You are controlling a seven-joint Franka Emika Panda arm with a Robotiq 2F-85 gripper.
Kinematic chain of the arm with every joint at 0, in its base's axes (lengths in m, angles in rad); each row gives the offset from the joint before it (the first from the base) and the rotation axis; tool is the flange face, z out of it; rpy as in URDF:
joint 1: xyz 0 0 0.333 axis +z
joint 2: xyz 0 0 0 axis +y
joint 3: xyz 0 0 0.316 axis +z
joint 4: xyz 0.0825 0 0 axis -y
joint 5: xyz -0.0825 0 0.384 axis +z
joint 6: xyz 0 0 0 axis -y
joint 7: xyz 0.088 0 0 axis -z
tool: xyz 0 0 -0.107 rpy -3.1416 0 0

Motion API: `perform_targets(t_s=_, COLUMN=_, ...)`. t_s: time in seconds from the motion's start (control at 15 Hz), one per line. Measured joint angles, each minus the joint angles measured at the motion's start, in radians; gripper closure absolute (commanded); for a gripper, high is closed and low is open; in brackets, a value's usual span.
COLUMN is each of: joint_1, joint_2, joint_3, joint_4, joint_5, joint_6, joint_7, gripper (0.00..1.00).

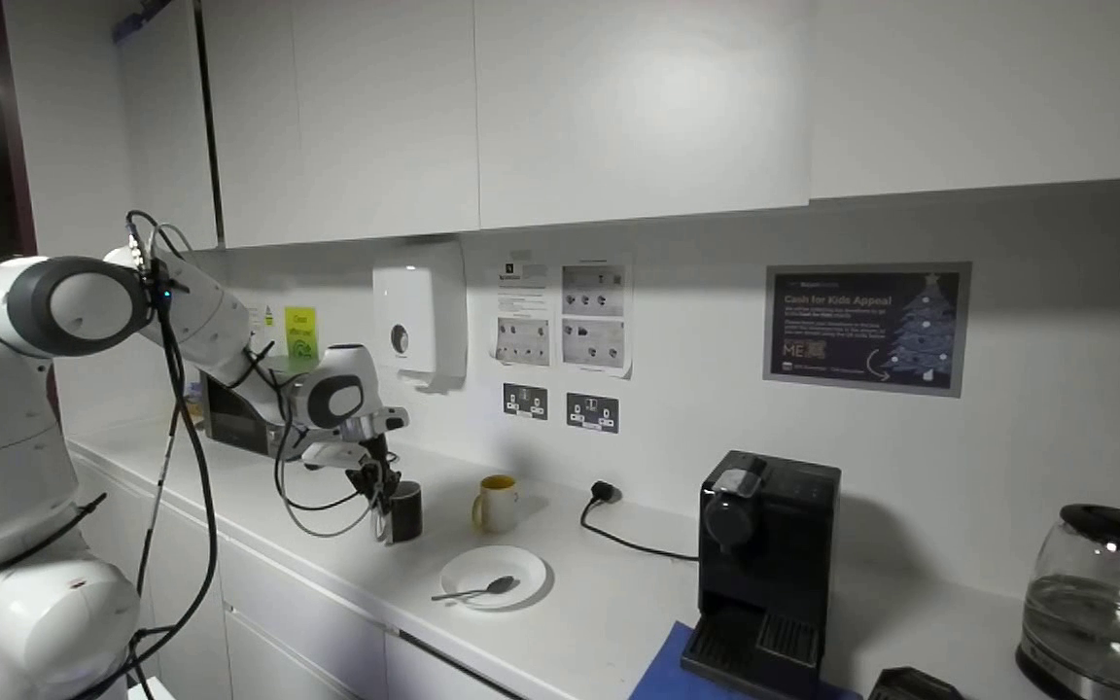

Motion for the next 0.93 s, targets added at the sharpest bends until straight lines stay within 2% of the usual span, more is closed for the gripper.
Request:
perform_targets(t_s=0.33, joint_1=0.001, joint_2=-0.054, joint_3=0.006, joint_4=-0.056, joint_5=0.001, joint_6=0.000, joint_7=0.000, gripper=0.95)
perform_targets(t_s=0.4, joint_1=0.002, joint_2=-0.060, joint_3=0.007, joint_4=-0.063, joint_5=0.002, joint_6=0.001, joint_7=0.000, gripper=0.55)
perform_targets(t_s=0.47, joint_1=0.002, joint_2=-0.066, joint_3=0.007, joint_4=-0.068, joint_5=0.003, joint_6=0.001, joint_7=0.000, gripper=0.54)
perform_targets(t_s=0.93, joint_1=0.002, joint_2=-0.082, joint_3=0.012, joint_4=-0.080, joint_5=0.003, joint_6=0.001, joint_7=0.000, gripper=0.03)
